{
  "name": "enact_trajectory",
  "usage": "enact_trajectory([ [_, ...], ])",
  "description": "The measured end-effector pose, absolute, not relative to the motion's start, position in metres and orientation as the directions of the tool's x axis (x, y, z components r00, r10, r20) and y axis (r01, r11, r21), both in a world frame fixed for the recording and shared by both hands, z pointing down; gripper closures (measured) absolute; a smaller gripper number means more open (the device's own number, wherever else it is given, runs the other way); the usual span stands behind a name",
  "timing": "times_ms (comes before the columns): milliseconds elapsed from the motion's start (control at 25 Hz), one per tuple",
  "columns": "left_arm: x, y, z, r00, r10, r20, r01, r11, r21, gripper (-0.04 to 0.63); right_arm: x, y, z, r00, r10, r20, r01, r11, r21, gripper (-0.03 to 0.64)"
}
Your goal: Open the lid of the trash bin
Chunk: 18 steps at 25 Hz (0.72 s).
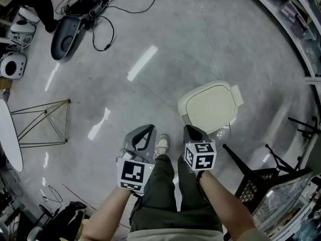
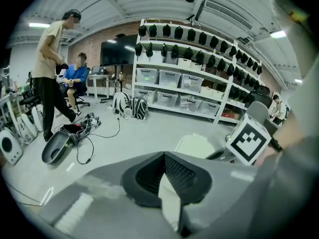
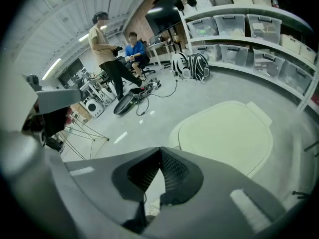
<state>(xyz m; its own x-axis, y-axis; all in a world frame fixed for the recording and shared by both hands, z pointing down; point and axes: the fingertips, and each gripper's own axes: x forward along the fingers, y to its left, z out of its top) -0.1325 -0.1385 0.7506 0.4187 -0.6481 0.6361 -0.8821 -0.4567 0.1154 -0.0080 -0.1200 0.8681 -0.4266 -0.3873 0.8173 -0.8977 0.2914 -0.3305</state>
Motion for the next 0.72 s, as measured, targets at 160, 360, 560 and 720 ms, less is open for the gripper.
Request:
enact_trajectory([
  [160,-0.135,-0.132,0.784,0.419,-0.623,0.661,-0.882,-0.453,0.132,0.594,-0.006,-0.122,0.907,-0.390,-0.366,0.845,-0.912,0.279,-0.300,0.614],
  [360,-0.135,-0.127,0.805,0.423,-0.606,0.674,-0.879,-0.456,0.141,0.594,-0.002,-0.119,0.937,-0.344,-0.353,0.870,-0.935,0.218,-0.281,0.614],
  [560,-0.141,-0.127,0.811,0.419,-0.604,0.678,-0.882,-0.449,0.145,0.594,-0.006,-0.118,0.943,-0.234,-0.413,0.880,-0.963,0.221,-0.153,0.614],
  [720,-0.142,-0.126,0.809,0.423,-0.596,0.683,-0.878,-0.456,0.146,0.594,-0.005,-0.116,0.943,-0.189,-0.431,0.883,-0.978,0.167,-0.128,0.615],
])
